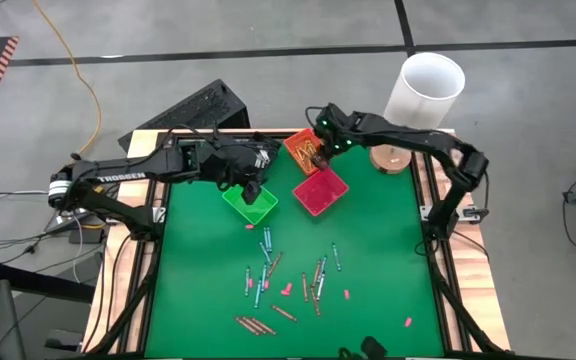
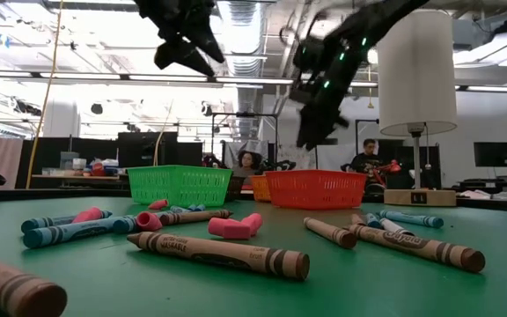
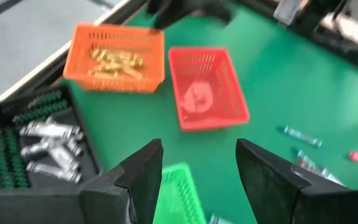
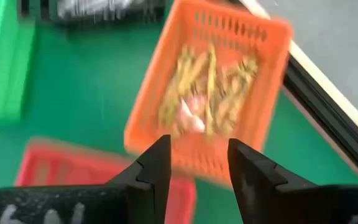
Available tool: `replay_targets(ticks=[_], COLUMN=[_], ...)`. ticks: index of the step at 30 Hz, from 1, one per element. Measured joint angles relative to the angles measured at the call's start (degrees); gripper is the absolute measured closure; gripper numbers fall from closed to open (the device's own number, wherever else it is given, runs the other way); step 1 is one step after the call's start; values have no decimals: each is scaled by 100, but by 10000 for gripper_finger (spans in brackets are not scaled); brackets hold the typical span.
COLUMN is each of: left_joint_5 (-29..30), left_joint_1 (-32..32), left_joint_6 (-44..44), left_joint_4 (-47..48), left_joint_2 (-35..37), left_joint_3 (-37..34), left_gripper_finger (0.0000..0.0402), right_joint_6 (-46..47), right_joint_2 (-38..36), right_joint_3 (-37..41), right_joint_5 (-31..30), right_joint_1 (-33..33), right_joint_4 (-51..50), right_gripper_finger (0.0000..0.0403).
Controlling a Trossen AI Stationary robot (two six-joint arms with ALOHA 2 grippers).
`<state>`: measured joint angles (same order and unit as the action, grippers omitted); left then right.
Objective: Sort crayons
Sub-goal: Adjust the red bin
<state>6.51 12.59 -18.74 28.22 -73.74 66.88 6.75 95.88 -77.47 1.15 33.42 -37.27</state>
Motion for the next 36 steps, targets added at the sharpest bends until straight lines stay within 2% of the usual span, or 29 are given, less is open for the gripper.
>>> replay_targets(ticks=[8,15,22,36], left_joint_5=[311,317,415,496], left_joint_1=[-77,-82,-82,-95], left_joint_6=[-356,-920,-1050,-1269], left_joint_4=[-524,-995,-1025,-1209], left_joint_2=[549,1001,1195,1194], left_joint_3=[-573,-1199,-1362,-1634], left_gripper_finger=[210,210,210,210], right_joint_6=[61,381,590,534], right_joint_2=[-761,-826,-820,-770], right_joint_3=[16,703,1329,1506], right_joint_5=[-595,-885,-1049,-677], right_joint_1=[-200,-440,-522,-960], right_joint_4=[-1495,-1418,-1016,-264], right_gripper_finger=[276,281,281,281])
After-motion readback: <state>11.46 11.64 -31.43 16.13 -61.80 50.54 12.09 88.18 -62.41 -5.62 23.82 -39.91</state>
